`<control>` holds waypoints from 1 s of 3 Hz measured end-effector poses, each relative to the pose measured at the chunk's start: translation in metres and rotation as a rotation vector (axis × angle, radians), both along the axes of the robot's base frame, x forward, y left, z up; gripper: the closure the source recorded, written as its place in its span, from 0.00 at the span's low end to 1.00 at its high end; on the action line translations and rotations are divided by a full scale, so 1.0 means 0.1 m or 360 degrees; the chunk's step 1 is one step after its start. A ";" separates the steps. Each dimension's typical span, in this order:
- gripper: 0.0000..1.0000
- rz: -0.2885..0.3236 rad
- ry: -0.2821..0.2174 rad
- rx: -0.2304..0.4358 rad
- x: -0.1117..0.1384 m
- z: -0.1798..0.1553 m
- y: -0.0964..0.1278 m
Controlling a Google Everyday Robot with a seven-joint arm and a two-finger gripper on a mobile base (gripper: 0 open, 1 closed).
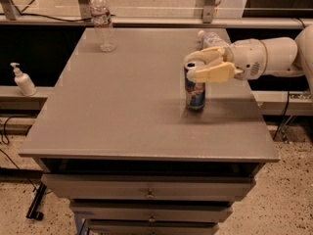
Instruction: Place redbull can upright
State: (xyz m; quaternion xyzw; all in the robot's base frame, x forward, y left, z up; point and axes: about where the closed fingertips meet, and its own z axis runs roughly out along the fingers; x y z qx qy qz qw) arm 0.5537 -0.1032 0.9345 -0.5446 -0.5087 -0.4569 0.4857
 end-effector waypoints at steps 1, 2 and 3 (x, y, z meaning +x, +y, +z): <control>0.36 0.0013 0.0008 0.0005 -0.03 -0.03 -0.01; 0.13 0.0023 0.0013 0.0004 -0.05 -0.03 -0.02; 0.00 0.0015 0.0006 0.0007 -0.07 0.01 -0.07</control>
Offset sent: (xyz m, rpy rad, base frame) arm -0.0095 -0.0109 -0.0054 -0.0012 -0.0006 0.0189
